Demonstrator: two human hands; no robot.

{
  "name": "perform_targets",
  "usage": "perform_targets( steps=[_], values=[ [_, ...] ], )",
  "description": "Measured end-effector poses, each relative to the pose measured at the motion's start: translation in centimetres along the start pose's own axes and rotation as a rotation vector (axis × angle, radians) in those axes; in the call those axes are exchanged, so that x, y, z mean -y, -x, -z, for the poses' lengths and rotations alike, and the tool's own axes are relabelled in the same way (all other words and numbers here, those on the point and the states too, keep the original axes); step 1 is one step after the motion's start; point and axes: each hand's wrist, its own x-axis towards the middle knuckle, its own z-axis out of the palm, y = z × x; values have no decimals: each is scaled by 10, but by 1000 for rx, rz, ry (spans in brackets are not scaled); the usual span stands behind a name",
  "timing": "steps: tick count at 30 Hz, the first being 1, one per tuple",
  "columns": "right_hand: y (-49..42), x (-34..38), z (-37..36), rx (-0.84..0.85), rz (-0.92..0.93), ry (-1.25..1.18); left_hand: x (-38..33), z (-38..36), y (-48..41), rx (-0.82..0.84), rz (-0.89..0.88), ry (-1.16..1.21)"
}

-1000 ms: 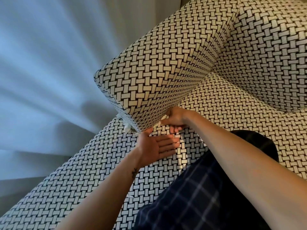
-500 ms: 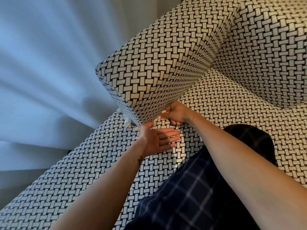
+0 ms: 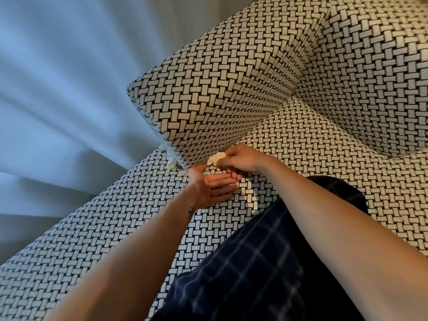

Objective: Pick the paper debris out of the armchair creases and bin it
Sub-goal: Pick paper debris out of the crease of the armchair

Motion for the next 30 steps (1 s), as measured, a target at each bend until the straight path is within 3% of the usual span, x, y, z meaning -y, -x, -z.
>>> perform_targets(
  steps=[2, 5, 13, 16, 20, 25, 30],
  values=[
    [4, 2, 5, 84, 15, 116, 1, -3, 0, -22, -12, 10],
    [9, -7, -6, 48, 61, 300, 3, -6, 0, -87, -30, -31],
    [22, -17, -30, 72, 132, 465, -4, -18, 1, -200, 24, -47],
    [24, -15, -34, 45, 142, 475, -5, -12, 2, -145, 21, -40],
    [23, -20, -31, 13, 126, 270, 1, 1, -10, -44, -31, -67],
    [24, -13, -49, -171, 148, 402, 4, 8, -7, 65, -69, -86],
    [31, -13, -50, -139, 89, 346, 15, 12, -6, 108, -182, -146]
  ],
)
